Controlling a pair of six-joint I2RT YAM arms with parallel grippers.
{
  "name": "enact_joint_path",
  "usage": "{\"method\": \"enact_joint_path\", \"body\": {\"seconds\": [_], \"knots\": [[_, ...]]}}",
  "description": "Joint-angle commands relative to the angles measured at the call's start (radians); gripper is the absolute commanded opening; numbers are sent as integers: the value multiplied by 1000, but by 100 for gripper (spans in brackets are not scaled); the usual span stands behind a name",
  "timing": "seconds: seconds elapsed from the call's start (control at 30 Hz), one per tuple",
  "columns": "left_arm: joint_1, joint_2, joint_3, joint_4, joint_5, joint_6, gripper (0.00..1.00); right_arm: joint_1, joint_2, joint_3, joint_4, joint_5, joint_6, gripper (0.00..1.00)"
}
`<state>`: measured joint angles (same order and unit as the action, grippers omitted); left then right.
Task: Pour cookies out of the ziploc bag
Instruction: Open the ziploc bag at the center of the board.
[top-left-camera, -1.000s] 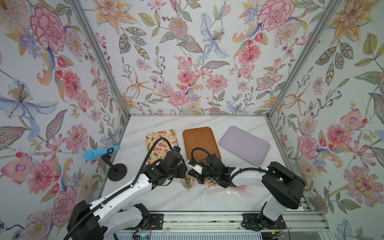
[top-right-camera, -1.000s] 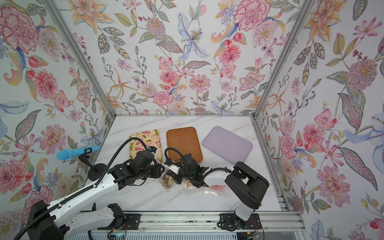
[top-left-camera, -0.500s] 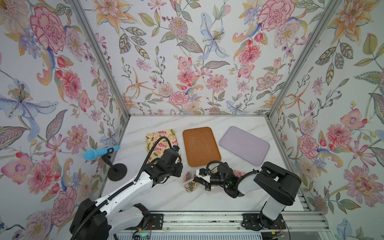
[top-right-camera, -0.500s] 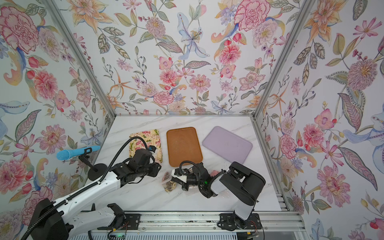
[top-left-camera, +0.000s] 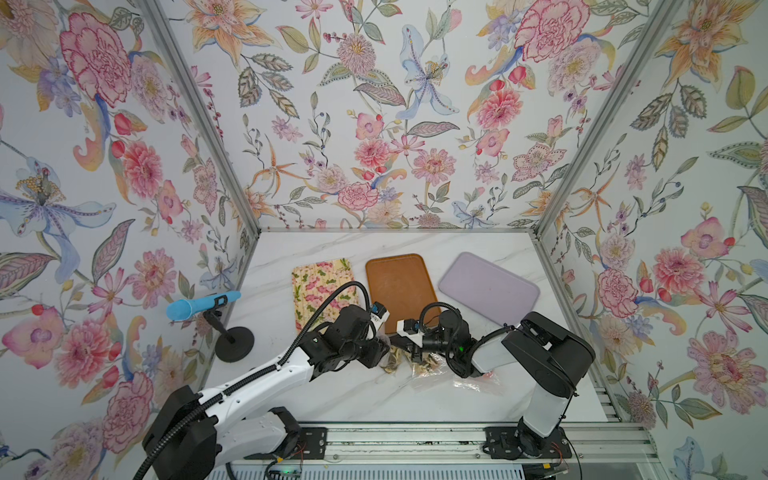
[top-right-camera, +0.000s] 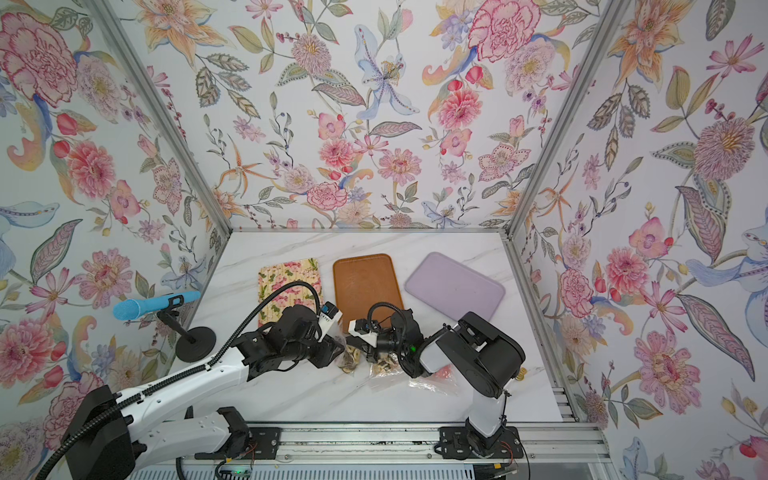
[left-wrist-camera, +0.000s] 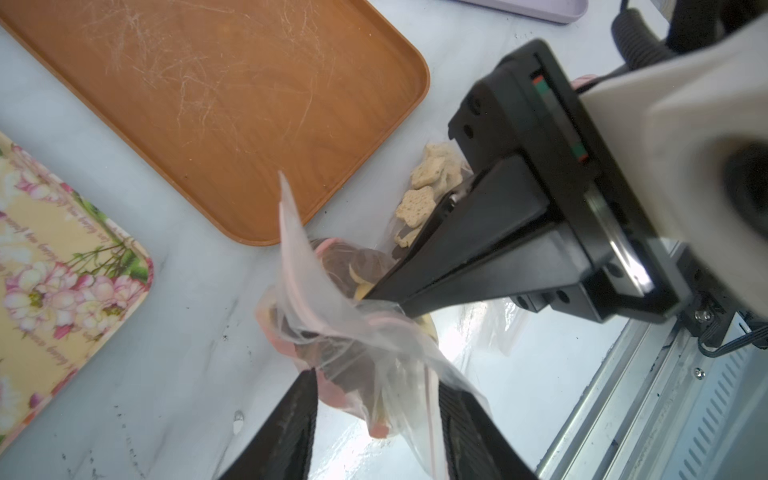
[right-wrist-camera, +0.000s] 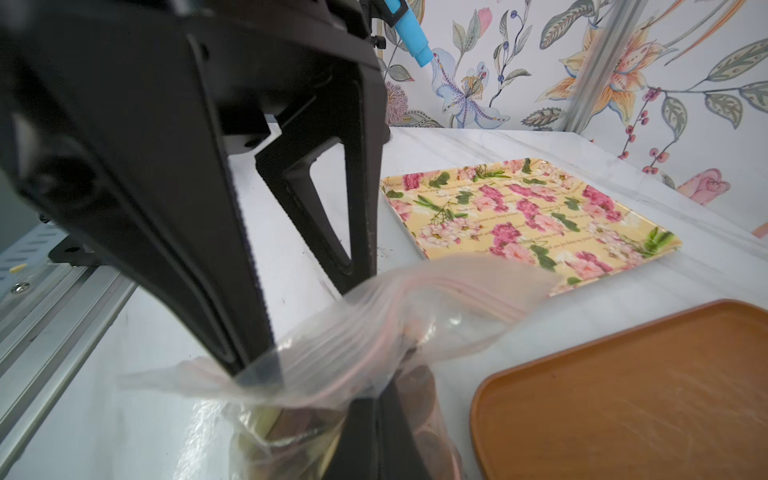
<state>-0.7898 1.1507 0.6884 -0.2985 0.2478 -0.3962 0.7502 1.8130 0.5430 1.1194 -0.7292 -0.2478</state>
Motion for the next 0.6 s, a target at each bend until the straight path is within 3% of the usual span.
{"method": "enact_joint_path", "body": {"seconds": [0.0,0.1,0.3,0.57], "knots": [[-14,-18,-41,41,-17,8,51,-22,24,42,32,-120,-11,0],[-12,-32,-58,38,-137,-11,51,-52,32,43,24,-182,-4,0],[-9,-122,-109,91,-273,-23,46,-88,41,41,-9,-237,-8,0],[-6,-43,-134,220,-134,54,44,-95,72,51,23,-264,15,0]]}}
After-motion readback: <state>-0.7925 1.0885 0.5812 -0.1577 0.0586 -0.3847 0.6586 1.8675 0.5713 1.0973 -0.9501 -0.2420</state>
